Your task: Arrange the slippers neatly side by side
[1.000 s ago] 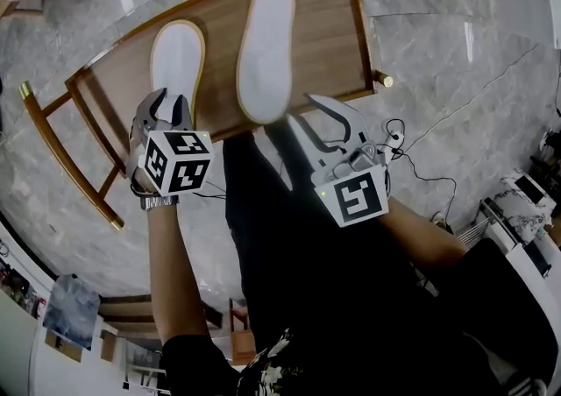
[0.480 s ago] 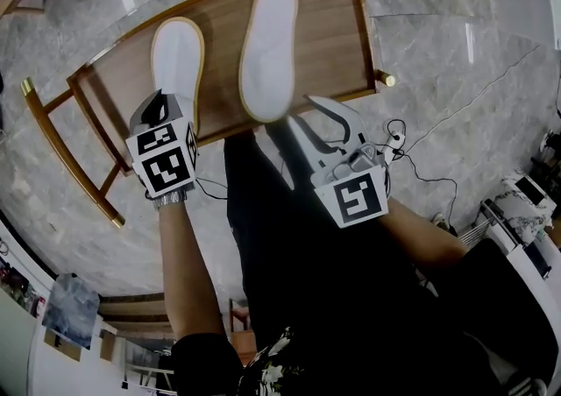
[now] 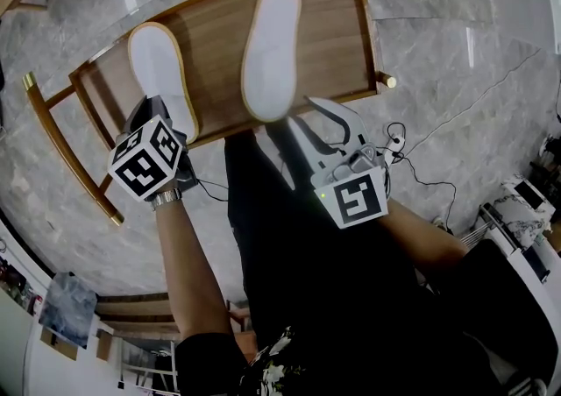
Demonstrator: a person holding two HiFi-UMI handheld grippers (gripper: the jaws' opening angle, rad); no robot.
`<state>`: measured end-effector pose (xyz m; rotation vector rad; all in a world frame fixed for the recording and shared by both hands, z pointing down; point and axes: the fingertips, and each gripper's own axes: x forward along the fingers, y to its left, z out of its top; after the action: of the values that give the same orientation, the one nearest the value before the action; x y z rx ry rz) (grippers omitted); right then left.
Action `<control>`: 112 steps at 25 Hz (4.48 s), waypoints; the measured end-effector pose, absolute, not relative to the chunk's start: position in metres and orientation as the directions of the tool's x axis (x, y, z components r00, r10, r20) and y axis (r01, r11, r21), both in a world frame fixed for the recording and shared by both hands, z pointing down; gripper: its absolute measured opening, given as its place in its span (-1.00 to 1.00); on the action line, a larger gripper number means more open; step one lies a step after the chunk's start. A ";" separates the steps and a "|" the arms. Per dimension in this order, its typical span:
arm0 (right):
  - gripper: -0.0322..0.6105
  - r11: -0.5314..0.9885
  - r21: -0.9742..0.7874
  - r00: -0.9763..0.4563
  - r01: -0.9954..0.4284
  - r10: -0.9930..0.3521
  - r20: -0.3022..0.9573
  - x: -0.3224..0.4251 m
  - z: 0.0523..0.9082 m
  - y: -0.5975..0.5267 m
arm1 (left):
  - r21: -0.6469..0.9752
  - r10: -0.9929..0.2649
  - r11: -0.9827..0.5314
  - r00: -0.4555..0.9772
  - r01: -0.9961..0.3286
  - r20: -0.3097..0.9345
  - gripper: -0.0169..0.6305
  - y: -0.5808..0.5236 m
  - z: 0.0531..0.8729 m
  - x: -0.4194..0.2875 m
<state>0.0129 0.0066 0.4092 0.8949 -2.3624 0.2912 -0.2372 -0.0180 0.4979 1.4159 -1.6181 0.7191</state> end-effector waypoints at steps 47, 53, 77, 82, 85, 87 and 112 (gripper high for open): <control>-0.35 0.871 0.105 -0.437 0.480 0.133 0.889 -0.020 0.475 0.012 | 0.132 -0.565 -0.018 0.118 -0.991 0.816 -0.78 0.055 0.459 -0.177; -0.20 0.652 0.033 -0.206 0.758 0.191 0.960 -0.018 0.489 0.008 | 0.256 -0.564 -0.031 0.229 -0.966 0.793 -0.77 0.061 0.461 -0.161; -0.22 0.411 -0.107 0.067 0.905 0.110 0.992 -0.006 0.535 -0.008 | 0.406 -0.550 -0.078 0.379 -0.911 0.744 -0.72 0.057 0.473 -0.162; -0.84 0.477 -0.022 -0.027 0.878 0.096 0.995 -0.019 0.528 -0.006 | 0.402 -0.550 -0.105 0.390 -0.909 0.738 -0.73 0.058 0.470 -0.167; -0.84 0.517 -0.022 -0.030 0.856 0.092 0.995 -0.020 0.526 -0.006 | 0.399 -0.546 -0.126 0.399 -0.908 0.736 -0.73 0.058 0.470 -0.167; -0.84 0.537 -0.019 -0.033 0.843 0.088 0.996 -0.019 0.523 -0.006 | 0.396 -0.544 -0.143 0.406 -0.907 0.734 -0.73 0.058 0.468 -0.164; -0.85 0.869 -0.308 -0.321 -0.387 0.186 0.929 -0.033 0.473 -0.025 | 0.382 -0.558 -0.230 0.443 -0.895 0.702 -0.76 0.050 0.457 -0.158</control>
<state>-0.0334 -0.0249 0.4729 0.1513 -1.8100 0.5787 -0.1585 0.0496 0.4568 1.9156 -1.2238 0.5478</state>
